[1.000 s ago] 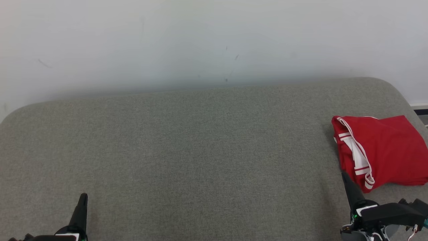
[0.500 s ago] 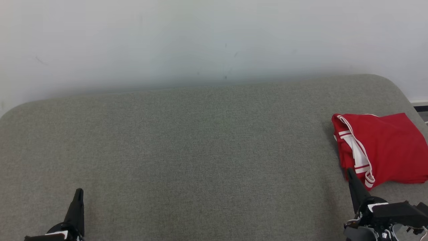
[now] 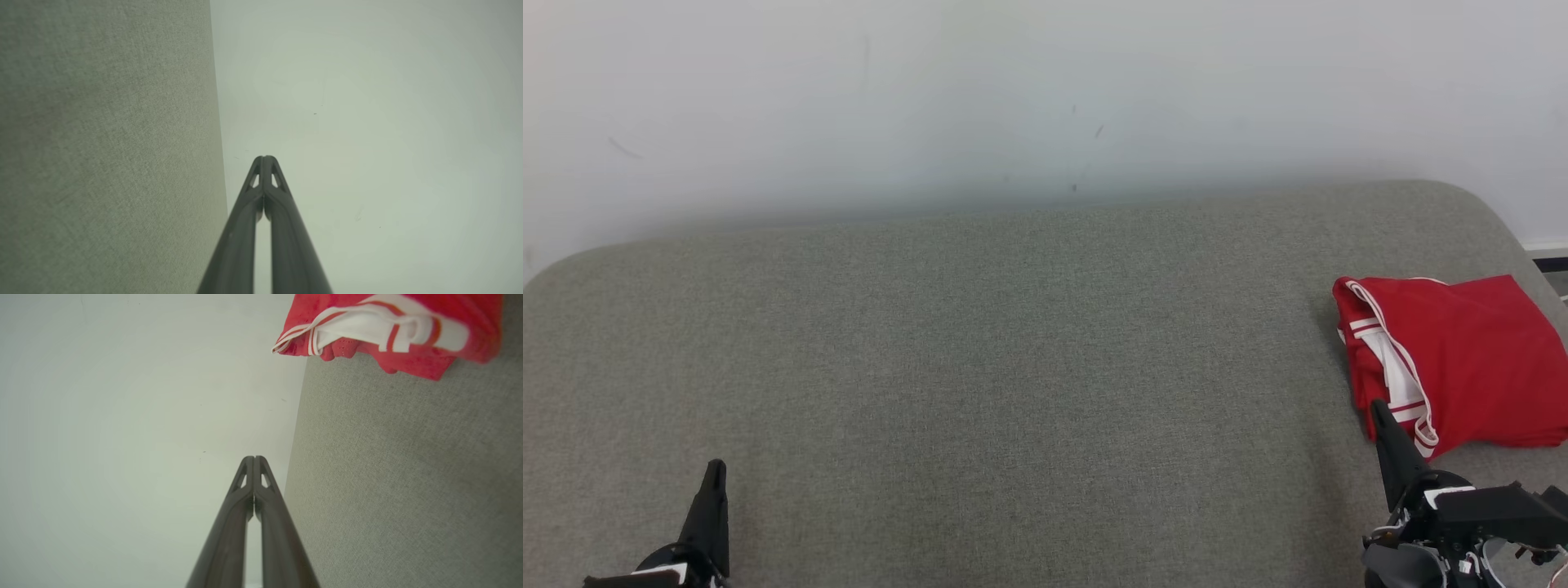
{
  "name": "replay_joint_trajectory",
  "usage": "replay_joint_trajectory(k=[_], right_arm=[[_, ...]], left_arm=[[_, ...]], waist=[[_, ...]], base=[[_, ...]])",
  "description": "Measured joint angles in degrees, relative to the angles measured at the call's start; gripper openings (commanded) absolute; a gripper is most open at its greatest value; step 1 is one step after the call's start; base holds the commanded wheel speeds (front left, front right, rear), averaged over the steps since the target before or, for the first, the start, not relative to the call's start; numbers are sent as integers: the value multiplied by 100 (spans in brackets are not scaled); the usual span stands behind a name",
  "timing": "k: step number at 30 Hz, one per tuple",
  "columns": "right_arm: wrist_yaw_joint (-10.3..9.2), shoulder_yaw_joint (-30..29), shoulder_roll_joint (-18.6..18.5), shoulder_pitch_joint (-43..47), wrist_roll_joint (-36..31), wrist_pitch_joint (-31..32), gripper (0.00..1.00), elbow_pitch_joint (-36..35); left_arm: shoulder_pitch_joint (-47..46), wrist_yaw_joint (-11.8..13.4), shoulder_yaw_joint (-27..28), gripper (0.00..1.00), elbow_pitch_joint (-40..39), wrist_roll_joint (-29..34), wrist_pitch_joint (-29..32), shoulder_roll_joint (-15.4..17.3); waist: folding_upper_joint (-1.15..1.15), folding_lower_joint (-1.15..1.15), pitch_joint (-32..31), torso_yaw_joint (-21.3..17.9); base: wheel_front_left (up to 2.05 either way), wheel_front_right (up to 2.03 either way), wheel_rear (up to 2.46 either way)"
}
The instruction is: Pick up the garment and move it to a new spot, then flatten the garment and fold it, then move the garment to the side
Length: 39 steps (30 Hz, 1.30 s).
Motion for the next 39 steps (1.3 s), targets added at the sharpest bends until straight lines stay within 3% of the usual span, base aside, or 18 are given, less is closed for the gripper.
replay_joint_trajectory(k=[39], right_arm=[[0, 2, 0, 0, 3, -1, 0, -11]], left_arm=[[-63, -1, -1, 0, 8, -1, 0, -1]], waist=[[0, 0, 0, 0]], base=[[0, 0, 0]])
